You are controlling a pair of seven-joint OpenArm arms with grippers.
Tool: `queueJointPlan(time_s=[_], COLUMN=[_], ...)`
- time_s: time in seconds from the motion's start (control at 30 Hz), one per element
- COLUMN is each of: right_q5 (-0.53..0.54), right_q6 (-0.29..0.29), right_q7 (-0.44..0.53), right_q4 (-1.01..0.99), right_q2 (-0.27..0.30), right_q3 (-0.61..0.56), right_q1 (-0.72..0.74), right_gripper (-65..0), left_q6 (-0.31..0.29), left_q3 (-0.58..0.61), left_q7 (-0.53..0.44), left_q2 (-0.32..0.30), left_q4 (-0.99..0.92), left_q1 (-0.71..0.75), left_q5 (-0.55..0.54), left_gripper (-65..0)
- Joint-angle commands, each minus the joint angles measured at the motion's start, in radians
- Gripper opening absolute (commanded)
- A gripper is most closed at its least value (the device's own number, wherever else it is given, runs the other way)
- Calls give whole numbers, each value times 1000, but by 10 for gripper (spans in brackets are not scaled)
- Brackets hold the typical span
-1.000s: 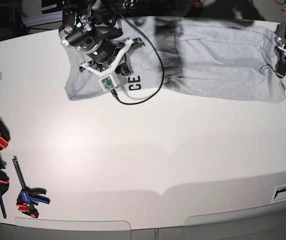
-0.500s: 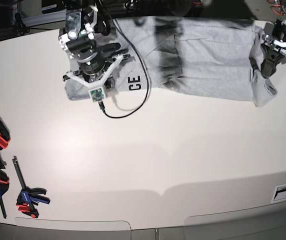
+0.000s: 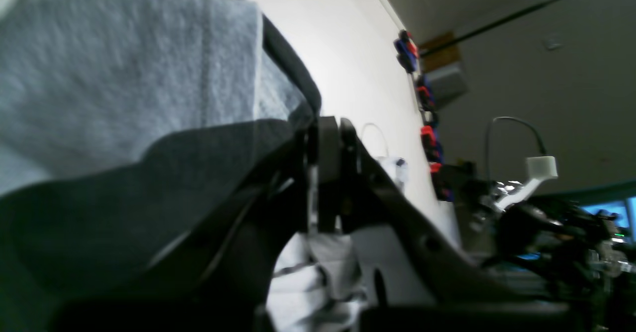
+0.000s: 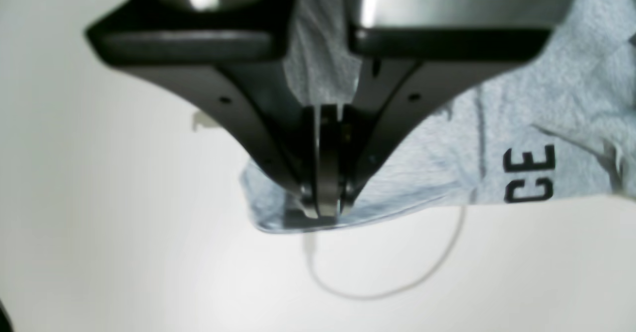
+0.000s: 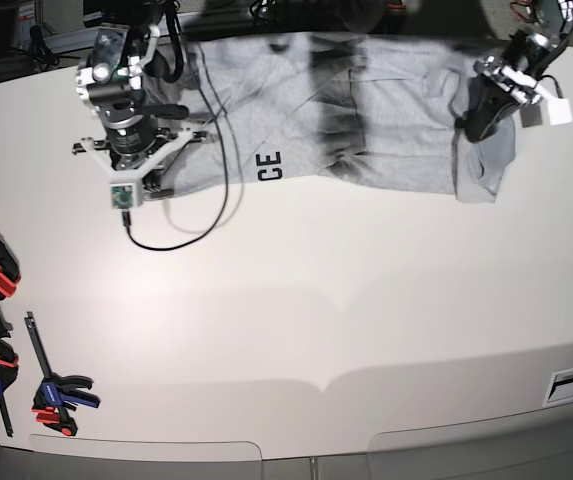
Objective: Fold the T-shirt properly
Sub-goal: 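Fold the grasped edge inward with the left gripper toward the right gripper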
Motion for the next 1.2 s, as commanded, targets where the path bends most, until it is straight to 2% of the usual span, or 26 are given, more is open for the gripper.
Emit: queueJointPlan(time_s=[0.0, 0.3, 0.6, 0.67, 0.7, 0.73, 0.93, 1.0, 1.1, 1.17], right_q5=[26, 52, 77, 77, 77, 77, 78, 77, 78, 78], right_q6=[-6, 1, 2, 2, 2, 2, 2, 2, 2, 2], right_q7=[21, 10, 11, 11, 12, 12, 13, 13, 13, 13], right_q4=[20, 20, 20, 20, 20, 20, 20, 20, 20, 20], right_q2=[11, 45, 45, 45, 45, 45, 46, 48, 50, 50], right_q3=[19, 69, 68, 68, 68, 68, 68, 68, 68, 68], right_q1=[8, 5, 5, 5, 5, 5, 5, 5, 5, 5], right_gripper=[-650, -650, -650, -650, -650, -650, -650, -650, -650, -650], left_q6=[-14, -14, -14, -14, -14, -14, -14, -14, -14, -14], left_q3=[16, 146, 153, 152, 151, 150, 134, 89, -13, -87], left_q7=[-6, -6, -6, -6, -5, -4, 40, 84, 140, 178], left_q2=[0, 14, 16, 16, 15, 15, -1, -1, -1, -2], left_q4=[19, 19, 19, 19, 19, 19, 39, 50, 63, 70], left_q1=[5, 5, 5, 6, 6, 6, 11, 11, 11, 11], left_q5=[-26, -26, -26, -26, -26, -26, -26, -26, -26, -26], left_gripper=[-650, -650, -650, -471, -414, -395, -396, -400, -450, -460])
